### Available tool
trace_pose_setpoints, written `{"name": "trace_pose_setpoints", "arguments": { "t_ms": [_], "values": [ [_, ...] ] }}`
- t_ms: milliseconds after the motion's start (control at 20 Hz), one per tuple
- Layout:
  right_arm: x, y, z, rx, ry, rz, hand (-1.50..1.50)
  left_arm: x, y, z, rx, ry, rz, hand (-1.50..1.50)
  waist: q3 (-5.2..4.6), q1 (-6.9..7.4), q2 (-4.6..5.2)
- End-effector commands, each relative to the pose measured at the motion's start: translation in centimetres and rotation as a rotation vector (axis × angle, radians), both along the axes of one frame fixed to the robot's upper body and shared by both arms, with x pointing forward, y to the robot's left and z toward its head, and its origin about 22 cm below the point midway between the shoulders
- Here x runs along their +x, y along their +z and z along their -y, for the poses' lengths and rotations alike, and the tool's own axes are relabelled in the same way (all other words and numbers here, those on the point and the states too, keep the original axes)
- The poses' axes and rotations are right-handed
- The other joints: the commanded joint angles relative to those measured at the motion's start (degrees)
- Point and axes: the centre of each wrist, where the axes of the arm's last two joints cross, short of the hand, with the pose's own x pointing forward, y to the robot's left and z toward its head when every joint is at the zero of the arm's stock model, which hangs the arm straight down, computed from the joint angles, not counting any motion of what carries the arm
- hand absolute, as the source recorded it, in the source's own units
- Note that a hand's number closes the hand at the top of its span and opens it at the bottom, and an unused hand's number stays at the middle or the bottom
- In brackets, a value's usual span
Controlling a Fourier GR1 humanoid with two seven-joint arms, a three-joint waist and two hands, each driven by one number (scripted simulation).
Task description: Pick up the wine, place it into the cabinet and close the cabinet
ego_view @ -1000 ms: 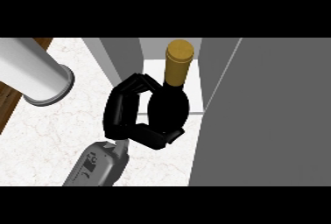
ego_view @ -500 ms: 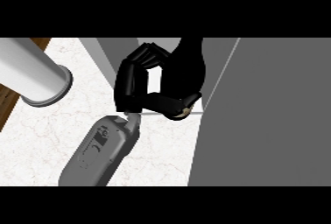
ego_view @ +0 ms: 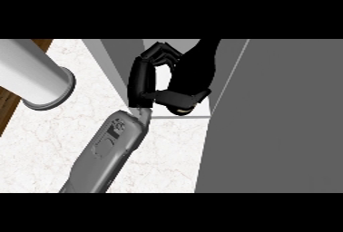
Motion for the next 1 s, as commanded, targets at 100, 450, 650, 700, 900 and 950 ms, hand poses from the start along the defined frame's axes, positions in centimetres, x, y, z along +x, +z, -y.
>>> {"name": "trace_pose_setpoints", "arguments": {
  "t_ms": [100, 450, 650, 700, 900, 950],
  "values": [
    [-1.1, 0.9, 0.1, 0.012, 0.086, -0.013, -1.5, 1.5, -1.7, -0.1, 0.038, 0.032, -0.018, 1.5, -0.05, 0.01, 0.01],
    [-1.7, 0.4, 0.0, 0.017, 0.1, -0.003, -1.5, 1.5, -5.1, -0.2, 0.051, 0.04, -0.029, 1.5, -0.06, -0.47, 0.08],
    [-0.9, -0.9, 1.0, 0.009, 0.098, -0.003, -1.5, 1.1, -6.6, -0.1, 0.045, 0.05, -0.039, 1.5, 0.0, -0.51, 0.19],
    [-1.6, -0.6, 0.5, 0.01, 0.102, -0.005, -1.5, 2.6, -5.4, 0.4, 0.054, 0.057, -0.056, 1.5, -0.02, -0.93, 0.21],
    [0.4, 0.1, 1.0, 0.021, 0.099, 0.002, -1.5, 2.5, -8.3, -1.1, 0.074, 0.04, -0.074, 1.5, -0.02, -0.35, 0.25],
    [-1.5, -0.5, -0.1, 0.021, 0.109, -0.013, -1.5, 0.8, -6.5, 2.1, 0.102, 0.058, -0.076, 1.5, -0.02, -0.89, -0.05]
  ]
}}
